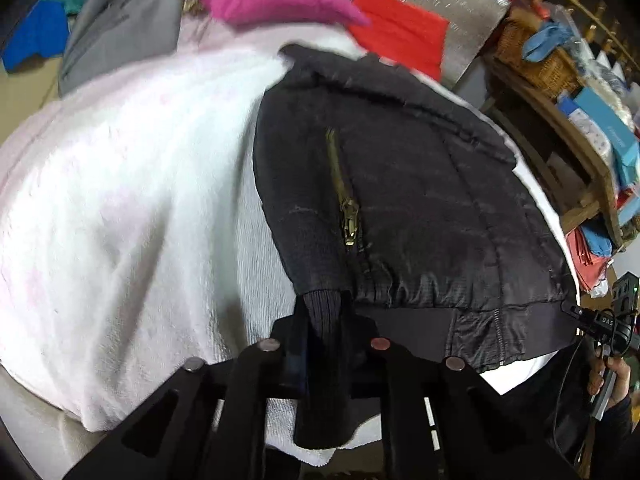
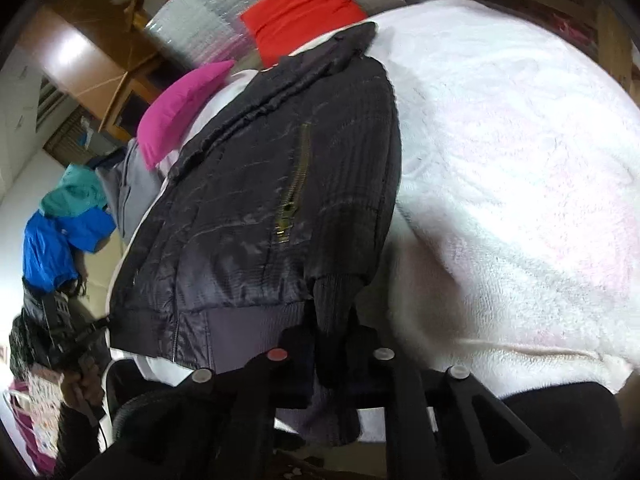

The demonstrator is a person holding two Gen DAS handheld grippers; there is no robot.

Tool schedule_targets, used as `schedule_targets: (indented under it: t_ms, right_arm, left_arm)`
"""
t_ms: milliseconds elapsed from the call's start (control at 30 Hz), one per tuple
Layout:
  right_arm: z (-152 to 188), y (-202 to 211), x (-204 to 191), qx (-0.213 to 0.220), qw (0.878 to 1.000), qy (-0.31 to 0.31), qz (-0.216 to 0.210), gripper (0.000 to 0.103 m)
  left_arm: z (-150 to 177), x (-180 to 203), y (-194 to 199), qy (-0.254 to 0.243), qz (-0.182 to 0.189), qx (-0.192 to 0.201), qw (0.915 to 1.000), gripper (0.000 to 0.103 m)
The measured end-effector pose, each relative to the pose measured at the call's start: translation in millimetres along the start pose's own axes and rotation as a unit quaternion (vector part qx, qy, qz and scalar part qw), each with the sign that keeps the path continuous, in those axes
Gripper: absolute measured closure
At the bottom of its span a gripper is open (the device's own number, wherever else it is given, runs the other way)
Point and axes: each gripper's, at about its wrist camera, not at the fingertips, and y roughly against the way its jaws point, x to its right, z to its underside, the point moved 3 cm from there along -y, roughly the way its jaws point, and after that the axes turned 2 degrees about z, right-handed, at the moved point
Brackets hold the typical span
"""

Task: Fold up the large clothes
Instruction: 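Lift the held hem with both tools and fold it toward the collar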

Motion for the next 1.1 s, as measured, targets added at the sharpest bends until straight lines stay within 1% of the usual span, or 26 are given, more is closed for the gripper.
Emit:
schedule_targets:
  t_ms: [67, 100, 133, 167, 200, 233, 267, 300, 333, 367, 433, 500, 600, 733, 800, 867, 900, 1000, 1033, 1067, 1100]
  right_arm:
    - [1, -2, -1, 0.006, 1.000, -0.001, 0.001, 0.035]
    - [1, 0, -3, 0.011, 1.000, 0.002, -0.004, 0.034]
    - [1, -1, -7, 0.010, 1.000, 0.008, -0.014, 0.034]
    - [2, -3, -10, 0.006, 1.000, 0.013, -0.019, 0.036]
    - [2, -7, -13, 0.001, 1.000, 0.017, -0.023, 0.039]
    - [1, -12, -13, -0.007, 1.000, 0.016, -0.013, 0.056]
    - [0, -16, -11, -0.014, 1.000, 0.012, -0.004, 0.079]
    - [-1, -18, -9, -0.020, 1.000, 0.006, -0.013, 0.085]
    - [-3, -17, -8, -0.023, 0.999, 0.000, -0.025, 0.090]
    - [-3, -13, -8, -0.023, 0.999, 0.003, -0.028, 0.093]
    - [-4, -2, -13, -0.019, 0.999, 0.010, -0.040, 0.094]
    - [-3, 15, -20, -0.009, 0.998, 0.012, -0.062, 0.094]
    - [0, 39, -31, 0.005, 0.997, 0.018, -0.081, 0.095]
    - [17, 61, -25, 0.010, 0.996, 0.014, -0.093, 0.095]
    - [23, 61, -14, 0.007, 0.995, -0.002, -0.095, 0.094]
    - [24, 52, -4, -0.004, 0.995, -0.020, -0.100, 0.094]
    - [23, 50, -1, -0.009, 0.995, -0.023, -0.100, 0.091]
    - [22, 33, 0, -0.017, 0.997, -0.033, -0.071, 0.087]
    - [22, 29, 0, -0.018, 0.997, -0.034, -0.061, 0.079]
    - [23, 25, 2, -0.020, 0.998, -0.036, -0.055, 0.069]
    - [23, 22, 3, -0.022, 0.998, -0.038, -0.050, 0.062]
  left_arm:
    - [2, -3, -6, 0.012, -0.002, -0.002, 0.9999, 0.075]
    - [4, -2, -9, 0.012, 0.001, 0.000, 0.9999, 0.067]
    - [6, -3, -10, 0.010, 0.003, -0.004, 0.9999, 0.062]
    - [7, -1, -14, 0.005, -0.002, -0.010, 0.9999, 0.061]
    - [8, 3, -18, -0.005, -0.012, -0.010, 0.9999, 0.061]
    - [9, 5, -19, -0.013, -0.020, -0.012, 0.9996, 0.065]
    - [9, 7, -18, -0.020, -0.025, -0.011, 0.9994, 0.073]
    - [7, 8, -17, -0.019, -0.023, -0.010, 0.9995, 0.086]
    - [3, 15, -21, -0.014, -0.020, -0.008, 0.9997, 0.093]
    - [2, 15, -17, -0.011, -0.016, -0.004, 0.9998, 0.094]
    - [0, 17, -6, -0.012, -0.012, 0.011, 0.9998, 0.095]
    - [-1, 20, 12, -0.014, -0.005, 0.029, 0.9995, 0.095]
    - [7, 31, 38, -0.019, 0.014, 0.053, 0.9983, 0.095]
    - [32, 31, 57, -0.016, 0.031, 0.058, 0.9977, 0.095]
    - [43, 29, 54, -0.011, 0.040, 0.051, 0.9978, 0.095]
    - [45, 26, 47, -0.004, 0.041, 0.042, 0.9983, 0.095]
    - [44, 24, 38, 0.001, 0.039, 0.031, 0.9988, 0.095]
    - [37, 25, 18, 0.011, 0.038, 0.021, 0.9990, 0.094]
    - [39, 26, 16, 0.011, 0.038, 0.018, 0.9990, 0.094]
    - [40, 24, 17, 0.013, 0.036, 0.018, 0.9991, 0.092]
    - [38, 23, 15, 0.017, 0.036, 0.019, 0.9990, 0.087]
